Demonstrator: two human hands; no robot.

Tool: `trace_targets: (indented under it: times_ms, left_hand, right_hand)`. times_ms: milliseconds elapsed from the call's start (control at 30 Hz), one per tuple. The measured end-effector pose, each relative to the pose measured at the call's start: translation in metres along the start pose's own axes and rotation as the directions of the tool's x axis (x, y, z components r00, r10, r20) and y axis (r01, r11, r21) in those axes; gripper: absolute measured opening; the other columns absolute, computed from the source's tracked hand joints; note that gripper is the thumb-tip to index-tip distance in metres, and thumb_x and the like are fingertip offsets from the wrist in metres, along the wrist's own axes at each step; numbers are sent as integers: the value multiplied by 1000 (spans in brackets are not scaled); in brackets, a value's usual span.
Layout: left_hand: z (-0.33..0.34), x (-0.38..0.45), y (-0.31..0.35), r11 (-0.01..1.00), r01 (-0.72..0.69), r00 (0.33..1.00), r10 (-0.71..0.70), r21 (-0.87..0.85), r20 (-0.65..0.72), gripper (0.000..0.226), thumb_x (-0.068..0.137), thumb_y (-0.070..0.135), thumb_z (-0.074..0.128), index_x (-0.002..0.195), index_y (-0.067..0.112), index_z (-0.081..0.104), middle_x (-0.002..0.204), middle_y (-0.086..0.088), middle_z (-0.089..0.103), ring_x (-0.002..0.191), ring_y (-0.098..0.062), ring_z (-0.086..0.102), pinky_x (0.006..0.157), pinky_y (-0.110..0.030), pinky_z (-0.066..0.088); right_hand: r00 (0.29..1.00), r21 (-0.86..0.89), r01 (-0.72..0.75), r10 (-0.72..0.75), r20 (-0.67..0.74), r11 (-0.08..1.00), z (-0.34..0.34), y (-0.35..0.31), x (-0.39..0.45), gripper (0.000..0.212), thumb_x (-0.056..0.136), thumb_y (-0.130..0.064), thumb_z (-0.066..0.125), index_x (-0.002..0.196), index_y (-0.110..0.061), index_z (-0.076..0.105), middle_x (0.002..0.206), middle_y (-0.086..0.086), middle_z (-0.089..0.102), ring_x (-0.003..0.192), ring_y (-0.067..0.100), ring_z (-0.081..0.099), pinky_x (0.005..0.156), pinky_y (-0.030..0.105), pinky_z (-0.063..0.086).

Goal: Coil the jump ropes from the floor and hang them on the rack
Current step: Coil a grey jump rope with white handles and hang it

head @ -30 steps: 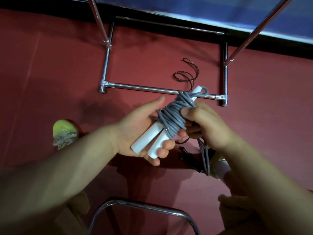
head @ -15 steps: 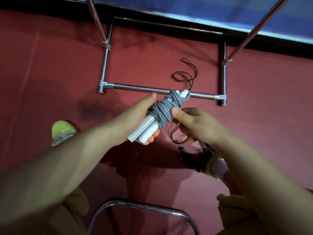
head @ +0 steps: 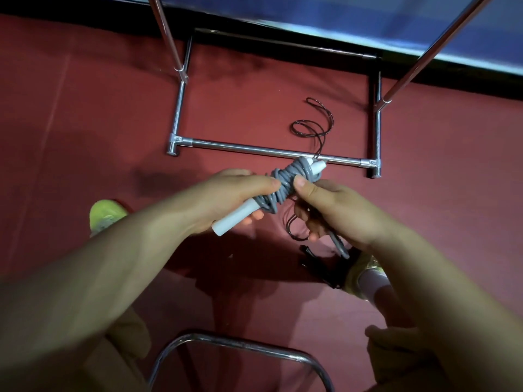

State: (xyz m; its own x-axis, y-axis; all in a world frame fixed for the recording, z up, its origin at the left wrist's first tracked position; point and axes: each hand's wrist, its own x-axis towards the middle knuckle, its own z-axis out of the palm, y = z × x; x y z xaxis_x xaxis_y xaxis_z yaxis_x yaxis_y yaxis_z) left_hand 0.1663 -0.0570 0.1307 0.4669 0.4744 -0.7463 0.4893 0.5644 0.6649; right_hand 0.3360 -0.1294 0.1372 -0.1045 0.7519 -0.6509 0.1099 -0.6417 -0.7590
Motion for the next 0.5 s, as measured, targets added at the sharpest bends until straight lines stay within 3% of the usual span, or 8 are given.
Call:
trace_targets:
  times_ms: [67,133,267,400,500]
  left_hand:
    - [0,0,0,999,-11,1000,11,-41,3,31,82,32,65,103,10,64,88,-10,69,63,-14,62,67,-30,53]
    - [1,0,1,994,11,1000,-10,-113,4,19,92,26,53,104,14,63,85,-8,66,59,-14,60,66,-32,55]
    - [-3,5,9,932,107,993,-119,-346,-14,32,94,33,42,101,6,59,82,-13,55,48,-16,54,68,-41,54]
    - [-10,5,15,861,109,994,-97,-496,50,36,93,36,34,89,10,58,79,-12,52,42,-14,47,66,-37,51]
    - [-14,5,10,834,93,995,-56,-543,83,37,91,39,35,88,12,60,77,-8,57,46,-13,48,59,-35,55]
  right_hand:
    - [999,72,-23,21,34,997,-2,0,0,49,72,-58,53,90,-12,58,70,4,53,51,15,45,47,24,44]
    - [998,80,-37,33,53,996,-5,2,1,47,74,-55,66,103,-19,61,77,1,58,57,15,51,52,27,44]
    - [997,100,-70,71,-10,993,-9,4,2,70,71,-43,75,132,-24,46,95,9,56,68,24,53,67,37,41]
    - [998,8,-1,1,-67,1000,-11,0,-1,60,71,-27,81,123,-28,50,101,0,49,77,12,53,61,22,47]
    - [989,-101,34,-48,-138,994,-13,2,2,35,76,-17,76,102,-28,55,103,-2,51,79,10,52,73,27,46]
